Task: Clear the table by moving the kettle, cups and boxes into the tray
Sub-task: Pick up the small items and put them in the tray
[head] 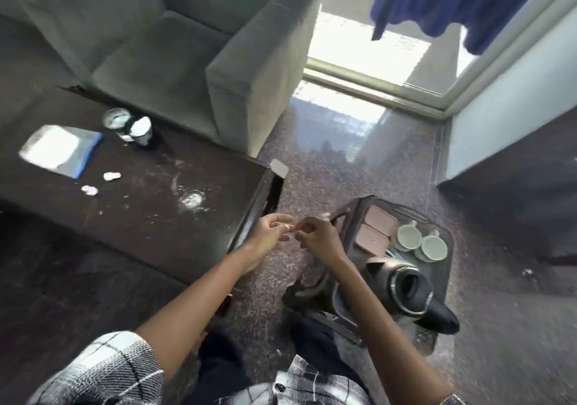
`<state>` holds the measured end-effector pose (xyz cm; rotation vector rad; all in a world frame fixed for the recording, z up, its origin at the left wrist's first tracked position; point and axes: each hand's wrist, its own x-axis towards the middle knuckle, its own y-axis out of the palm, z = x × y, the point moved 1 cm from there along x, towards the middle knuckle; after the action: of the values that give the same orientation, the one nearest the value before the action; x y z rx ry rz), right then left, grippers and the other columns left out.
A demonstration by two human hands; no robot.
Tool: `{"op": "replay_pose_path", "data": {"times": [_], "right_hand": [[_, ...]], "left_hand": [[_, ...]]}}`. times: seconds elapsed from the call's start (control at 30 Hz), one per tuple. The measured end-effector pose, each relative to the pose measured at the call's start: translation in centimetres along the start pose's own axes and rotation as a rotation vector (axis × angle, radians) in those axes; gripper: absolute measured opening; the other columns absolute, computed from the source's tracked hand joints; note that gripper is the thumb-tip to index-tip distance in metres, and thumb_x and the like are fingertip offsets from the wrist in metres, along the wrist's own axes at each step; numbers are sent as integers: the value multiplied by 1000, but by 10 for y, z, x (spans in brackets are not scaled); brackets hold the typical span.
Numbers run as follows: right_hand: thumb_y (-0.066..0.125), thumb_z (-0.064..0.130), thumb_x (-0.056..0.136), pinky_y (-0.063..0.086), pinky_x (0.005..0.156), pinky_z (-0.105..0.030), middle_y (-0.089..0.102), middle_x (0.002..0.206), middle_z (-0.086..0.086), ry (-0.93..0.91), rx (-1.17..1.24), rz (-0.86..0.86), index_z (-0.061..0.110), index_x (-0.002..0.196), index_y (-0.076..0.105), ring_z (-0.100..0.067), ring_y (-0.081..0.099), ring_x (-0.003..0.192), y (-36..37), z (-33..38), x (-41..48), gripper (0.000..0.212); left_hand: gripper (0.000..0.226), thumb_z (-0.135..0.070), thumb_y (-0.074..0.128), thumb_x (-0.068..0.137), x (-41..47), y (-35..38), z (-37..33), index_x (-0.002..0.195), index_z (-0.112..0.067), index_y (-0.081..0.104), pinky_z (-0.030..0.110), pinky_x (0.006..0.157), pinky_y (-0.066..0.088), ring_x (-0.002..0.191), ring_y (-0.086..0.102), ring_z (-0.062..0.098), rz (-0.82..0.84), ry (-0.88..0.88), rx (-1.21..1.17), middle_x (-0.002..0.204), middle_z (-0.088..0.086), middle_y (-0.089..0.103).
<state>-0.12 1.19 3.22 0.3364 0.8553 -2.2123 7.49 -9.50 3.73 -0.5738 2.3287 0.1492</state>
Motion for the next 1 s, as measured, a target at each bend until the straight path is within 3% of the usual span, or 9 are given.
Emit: {"op": "replay_pose_path", "data": {"times": [0.07, 0.2, 0.33, 0.43, 0.57, 0.7, 0.8, 0.9, 1.0], "right_hand": [[66, 13, 79, 47, 65, -34, 60, 68, -4, 7, 10, 23, 12, 83, 67, -25, 61, 69, 44, 20, -6, 4], [63, 7, 75, 50, 66, -39, 60, 65, 0, -8, -16, 66, 28, 69, 59, -28, 63, 70, 127, 65, -15, 23], [60, 0, 77, 43, 46, -15, 57, 61, 0, -30, 9, 117, 6, 87, 67, 2, 54, 44, 195, 118, -17, 14], [60, -3, 77, 37, 41, -10, 52, 55, 6, -93, -14, 184, 2, 91, 67, 6, 47, 34, 237, 152, -11, 16], [60, -4, 77, 43, 43, -16, 55, 59, -2, -137, -44, 293, 3, 91, 67, 0, 51, 38, 286, 192, 3, 17], [59, -3, 76, 44, 53, -28, 63, 72, -11, -136, -40, 358, 13, 76, 66, -21, 55, 57, 333, 225, 27, 18], [60, -2, 76, 45, 52, -21, 65, 67, -2, -98, -24, 380, 23, 66, 63, -11, 57, 54, 370, 246, 56, 27], [57, -6, 77, 42, 41, -13, 58, 50, 7, -30, 12, 407, 18, 65, 62, -2, 51, 39, 412, 263, 96, 27], [57, -4, 77, 43, 43, -15, 55, 49, 3, 45, 17, 404, 15, 65, 62, 0, 49, 35, 454, 280, 140, 23]], "left_hand": [[20, -6, 47, 92, -13, -46, 16, 107, -12, 58, 15, 56, 46, 68, 58, 8, -23, -8, -25, 88, 0, 64], [19, -3, 46, 91, -38, -134, 41, 102, -13, 57, 9, 48, 43, 59, 57, 1, -69, 9, -87, 83, -2, 64], [18, -7, 47, 91, -61, -213, 58, 99, -19, 58, 19, 56, 39, 65, 56, 5, -155, 22, -115, 92, 2, 64], [21, -4, 44, 92, -71, -266, 65, 101, -18, 57, 18, 56, 40, 66, 55, 6, -222, 46, -172, 86, -3, 63], [20, -7, 45, 93, -73, -324, 76, 103, -18, 59, 18, 59, 41, 67, 56, 5, -309, 59, -227, 86, -6, 63], [18, -11, 47, 94, -67, -376, 82, 104, -17, 61, 18, 59, 42, 70, 58, 5, -340, 44, -238, 81, -7, 60], [14, -14, 51, 93, -52, -420, 84, 100, -21, 61, 21, 64, 42, 76, 59, 8, -347, 20, -244, 87, -5, 63], [14, -13, 52, 93, -26, -465, 83, 103, -19, 61, 22, 64, 41, 75, 59, 8, -358, -24, -245, 99, 2, 63], [15, -11, 49, 93, 6, -511, 82, 99, -19, 59, 23, 64, 41, 73, 58, 9, -378, -89, -212, 103, 4, 63]]}}
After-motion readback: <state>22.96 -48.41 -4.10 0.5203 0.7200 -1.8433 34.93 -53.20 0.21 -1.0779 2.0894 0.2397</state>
